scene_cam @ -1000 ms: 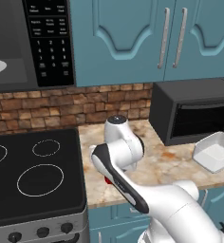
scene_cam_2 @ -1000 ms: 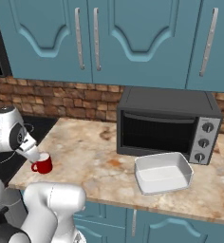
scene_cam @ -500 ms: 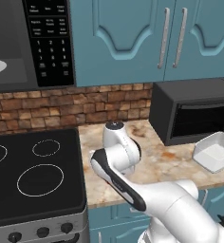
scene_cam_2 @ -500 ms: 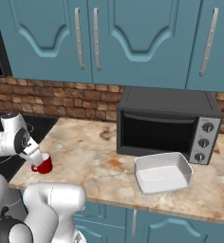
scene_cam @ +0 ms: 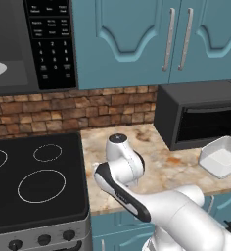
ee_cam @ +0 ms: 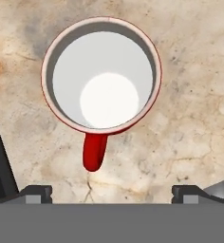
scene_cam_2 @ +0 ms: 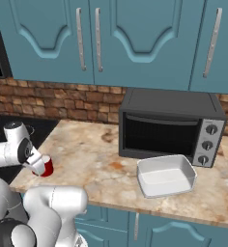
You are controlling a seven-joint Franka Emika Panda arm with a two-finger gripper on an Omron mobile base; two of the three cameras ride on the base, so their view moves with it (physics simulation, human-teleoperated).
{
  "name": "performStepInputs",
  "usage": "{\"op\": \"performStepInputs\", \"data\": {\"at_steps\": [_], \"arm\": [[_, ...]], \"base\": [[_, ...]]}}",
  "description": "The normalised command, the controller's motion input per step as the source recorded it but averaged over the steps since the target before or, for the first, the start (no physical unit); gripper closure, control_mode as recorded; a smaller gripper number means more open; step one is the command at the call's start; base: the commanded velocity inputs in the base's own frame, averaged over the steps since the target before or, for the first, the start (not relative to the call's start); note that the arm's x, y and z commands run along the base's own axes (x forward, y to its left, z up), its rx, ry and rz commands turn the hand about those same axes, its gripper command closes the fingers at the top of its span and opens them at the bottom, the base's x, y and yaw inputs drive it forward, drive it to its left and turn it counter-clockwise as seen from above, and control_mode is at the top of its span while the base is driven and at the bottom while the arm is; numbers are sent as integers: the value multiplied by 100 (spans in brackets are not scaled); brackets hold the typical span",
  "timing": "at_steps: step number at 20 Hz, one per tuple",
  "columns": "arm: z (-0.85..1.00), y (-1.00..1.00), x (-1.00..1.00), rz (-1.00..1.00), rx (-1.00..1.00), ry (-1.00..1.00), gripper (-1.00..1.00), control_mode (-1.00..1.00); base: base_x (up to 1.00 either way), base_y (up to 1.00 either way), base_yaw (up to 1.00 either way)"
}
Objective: Pick the mug from the counter and place it inside the microwave. Then close the microwave.
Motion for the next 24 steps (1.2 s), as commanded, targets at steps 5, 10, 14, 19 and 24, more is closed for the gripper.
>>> {"op": "performStepInputs", "data": {"at_steps": [5,10,14,19,24], "arm": [[-9,0,0,0,0,0,-100,-100],[0,0,19,0,0,0,-100,-100],[0,3,26,0,0,0,-100,-100],[0,11,19,0,0,0,-100,-100],[-1,19,20,0,0,0,-100,-100]], "base": [[0,0,0],[0,0,0],[0,0,0],[0,0,0],[0,0,0]]}}
